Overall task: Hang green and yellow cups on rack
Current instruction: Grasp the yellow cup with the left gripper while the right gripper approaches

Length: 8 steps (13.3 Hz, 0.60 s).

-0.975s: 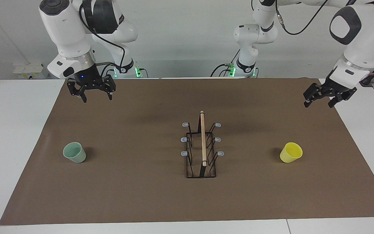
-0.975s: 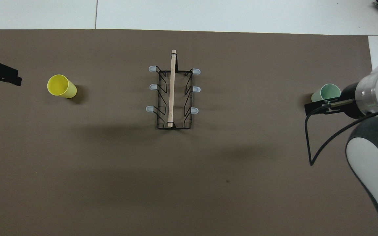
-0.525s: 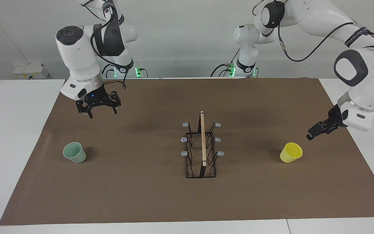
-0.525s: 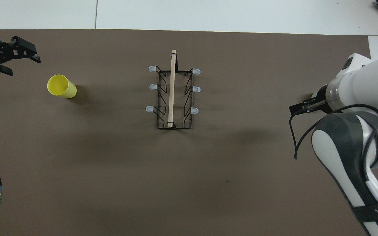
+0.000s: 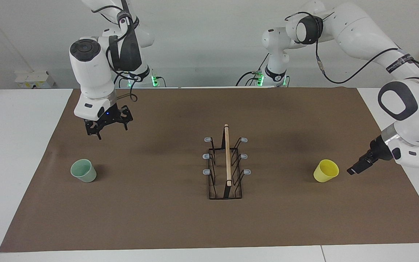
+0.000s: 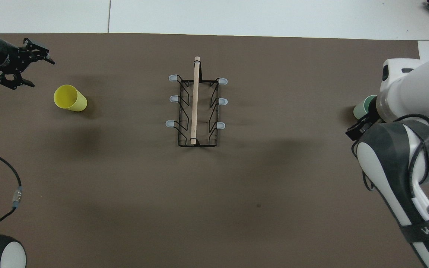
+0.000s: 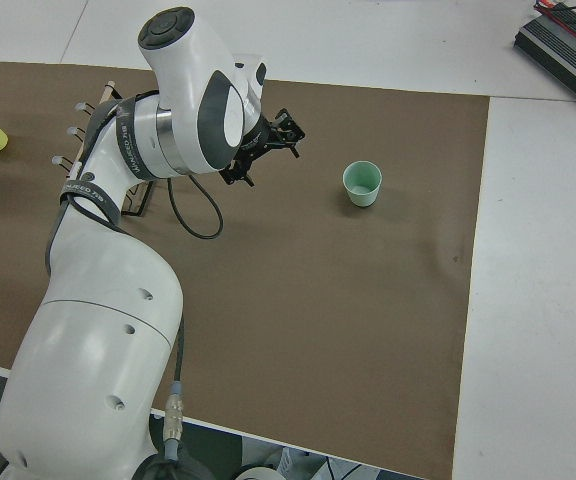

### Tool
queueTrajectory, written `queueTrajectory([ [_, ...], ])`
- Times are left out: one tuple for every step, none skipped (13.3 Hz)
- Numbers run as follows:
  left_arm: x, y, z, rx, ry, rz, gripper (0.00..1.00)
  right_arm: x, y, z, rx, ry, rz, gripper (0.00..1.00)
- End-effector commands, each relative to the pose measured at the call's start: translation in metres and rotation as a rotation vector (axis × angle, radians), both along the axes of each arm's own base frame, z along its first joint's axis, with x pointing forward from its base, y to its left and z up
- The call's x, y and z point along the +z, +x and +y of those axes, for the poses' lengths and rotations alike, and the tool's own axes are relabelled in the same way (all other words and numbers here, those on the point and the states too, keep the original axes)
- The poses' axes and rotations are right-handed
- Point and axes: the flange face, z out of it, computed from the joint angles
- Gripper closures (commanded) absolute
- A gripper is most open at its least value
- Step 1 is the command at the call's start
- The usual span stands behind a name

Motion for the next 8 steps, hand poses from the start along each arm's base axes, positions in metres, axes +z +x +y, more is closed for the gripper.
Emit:
queueTrajectory([
  [-0.003,0.004,0.015,0.226,-0.07,0.038,0.0,0.003,-0.001,-0.002,0.127,-0.1,0.043,0.0],
  [-0.015,0.001,0.029,0.32,-0.107,0.07,0.0,-0.005,-0.001,-0.001,0.155,-0.141,0.069,0.0],
  [-0.03,0.001,0.03,0.391,-0.16,0.103,0.0,-0.019,0.0,0.01,0.217,-0.211,0.107,0.0],
  [-0.037,0.0,0.03,0.484,-0.184,0.133,0.0,-0.032,0.0,0.018,0.271,-0.261,0.135,0.0],
  [-0.041,-0.003,0.029,0.558,-0.192,0.179,0.0,-0.041,0.001,0.018,0.296,-0.297,0.155,0.0],
  [-0.044,-0.007,0.029,0.625,-0.224,0.213,0.0,-0.047,0.0,0.023,0.339,-0.323,0.172,0.0],
  [-0.051,-0.016,0.027,0.653,-0.243,0.254,0.0,-0.054,0.002,0.031,0.415,-0.368,0.197,0.0],
  [-0.056,-0.024,0.028,0.667,-0.25,0.273,0.0,-0.06,0.005,0.042,0.496,-0.433,0.213,0.0],
])
